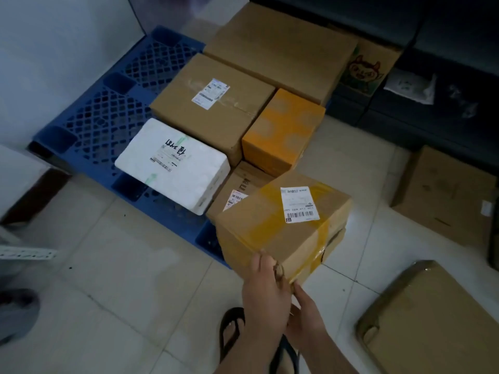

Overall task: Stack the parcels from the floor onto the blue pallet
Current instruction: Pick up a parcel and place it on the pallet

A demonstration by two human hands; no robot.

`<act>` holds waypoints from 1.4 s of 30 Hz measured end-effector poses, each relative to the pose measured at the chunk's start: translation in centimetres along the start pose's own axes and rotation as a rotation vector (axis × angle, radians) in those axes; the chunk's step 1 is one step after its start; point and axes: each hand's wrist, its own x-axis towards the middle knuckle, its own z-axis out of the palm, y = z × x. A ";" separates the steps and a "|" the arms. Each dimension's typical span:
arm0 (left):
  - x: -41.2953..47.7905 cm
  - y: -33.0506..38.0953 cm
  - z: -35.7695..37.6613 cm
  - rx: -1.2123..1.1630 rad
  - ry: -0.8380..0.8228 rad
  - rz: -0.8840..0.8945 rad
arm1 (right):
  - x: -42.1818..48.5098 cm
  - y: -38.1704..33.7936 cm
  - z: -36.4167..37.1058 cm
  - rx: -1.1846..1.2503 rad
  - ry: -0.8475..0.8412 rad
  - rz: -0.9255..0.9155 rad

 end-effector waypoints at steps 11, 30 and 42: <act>3.0 -3.7 -2.6 0.153 0.175 0.120 | 4.1 -1.9 6.1 -0.218 0.010 -0.047; 13.0 -14.1 -0.1 -1.023 0.087 -0.805 | 9.5 -8.7 13.7 -0.562 0.023 -0.172; 14.3 -13.3 -0.2 -1.143 0.014 -0.764 | 9.6 -7.4 15.1 -0.683 0.153 -0.315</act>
